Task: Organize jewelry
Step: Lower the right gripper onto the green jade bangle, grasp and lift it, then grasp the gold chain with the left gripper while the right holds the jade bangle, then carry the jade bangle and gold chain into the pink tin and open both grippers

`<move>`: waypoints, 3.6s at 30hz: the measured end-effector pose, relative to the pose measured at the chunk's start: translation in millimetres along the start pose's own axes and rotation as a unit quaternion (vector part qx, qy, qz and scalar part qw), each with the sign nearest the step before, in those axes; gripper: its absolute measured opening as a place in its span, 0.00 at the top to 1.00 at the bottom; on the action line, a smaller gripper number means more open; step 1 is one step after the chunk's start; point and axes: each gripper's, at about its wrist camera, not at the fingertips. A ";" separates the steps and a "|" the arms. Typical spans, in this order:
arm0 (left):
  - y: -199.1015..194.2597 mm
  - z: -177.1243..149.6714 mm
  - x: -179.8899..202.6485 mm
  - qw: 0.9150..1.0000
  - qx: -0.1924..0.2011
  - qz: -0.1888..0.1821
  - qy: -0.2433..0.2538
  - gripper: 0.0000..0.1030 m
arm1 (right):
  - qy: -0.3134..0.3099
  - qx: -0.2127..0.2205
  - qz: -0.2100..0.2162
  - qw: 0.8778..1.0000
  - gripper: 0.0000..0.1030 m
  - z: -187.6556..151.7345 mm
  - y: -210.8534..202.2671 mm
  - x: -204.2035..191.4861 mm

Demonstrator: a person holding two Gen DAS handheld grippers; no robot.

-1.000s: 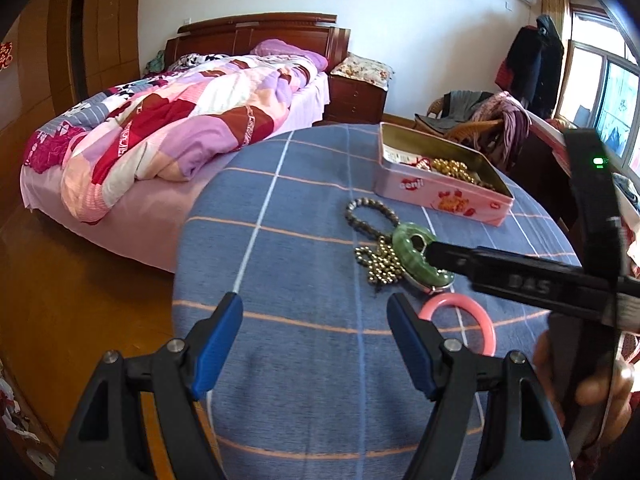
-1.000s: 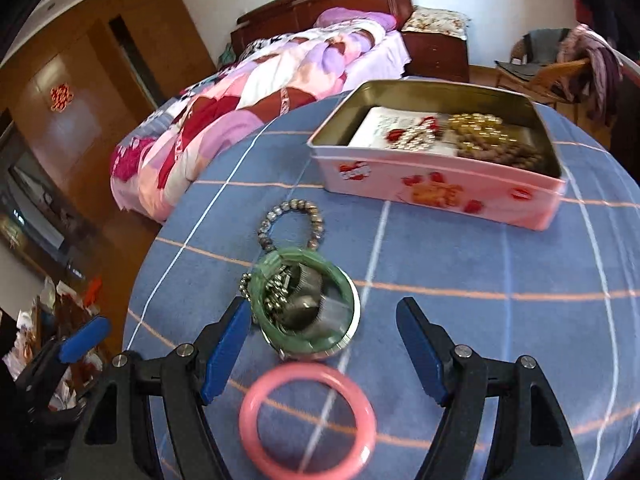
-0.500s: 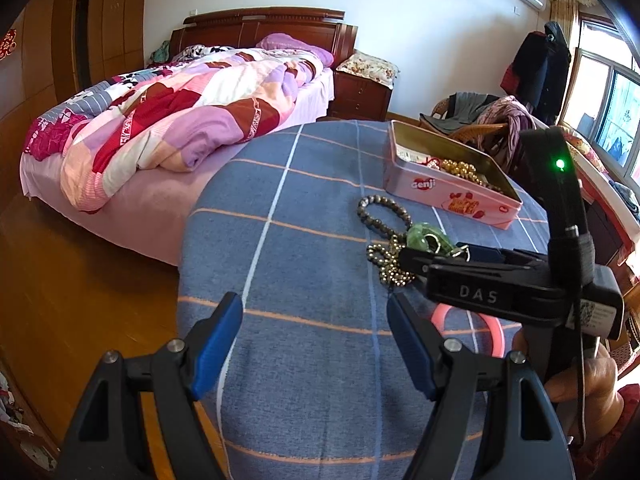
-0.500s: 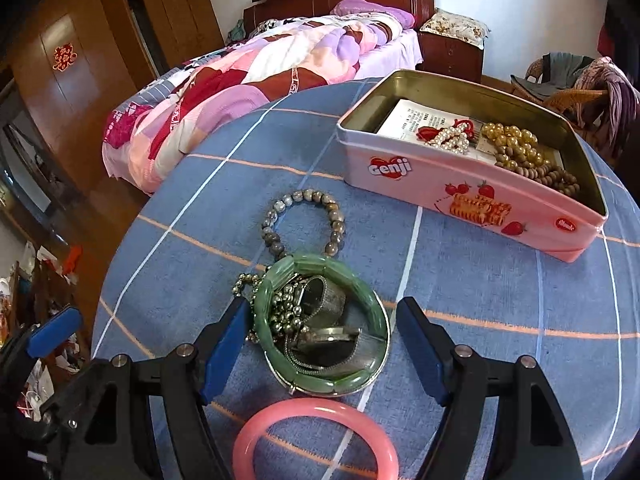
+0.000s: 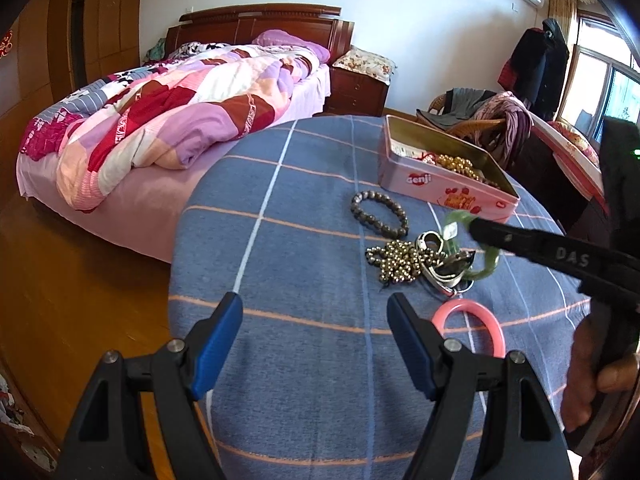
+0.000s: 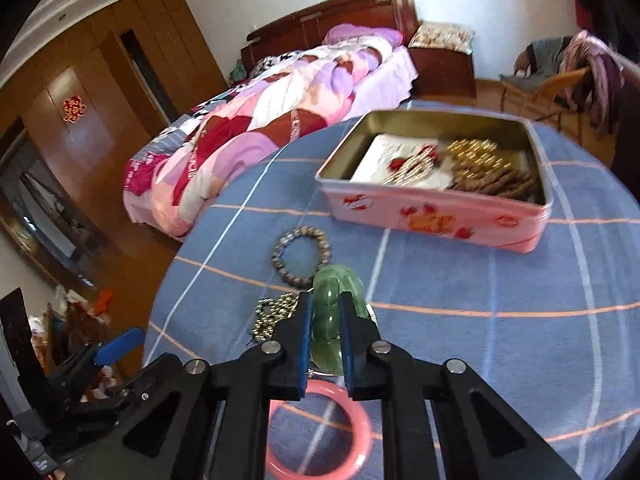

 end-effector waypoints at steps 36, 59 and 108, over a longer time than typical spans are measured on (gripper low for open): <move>63.7 46.7 81.4 0.989 -0.058 -0.025 0.134 0.28 | 0.142 0.023 -0.029 0.989 0.59 -23.9 -31.2 114.9; 13.9 50.4 83.4 0.983 0.011 -0.136 0.122 1.00 | 0.155 0.021 -0.029 0.987 0.58 -38.7 -32.2 120.2; -14.1 62.7 86.2 0.975 0.035 -0.199 0.096 0.95 | 0.152 0.039 -0.029 0.987 0.58 -53.8 -60.7 107.5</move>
Point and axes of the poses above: each gripper's, at about its wrist camera, not at the fingertips, and y roughly the way its jaws point, x to its right, z to its top, and after that the axes turned 6 degrees about -x, right-handed
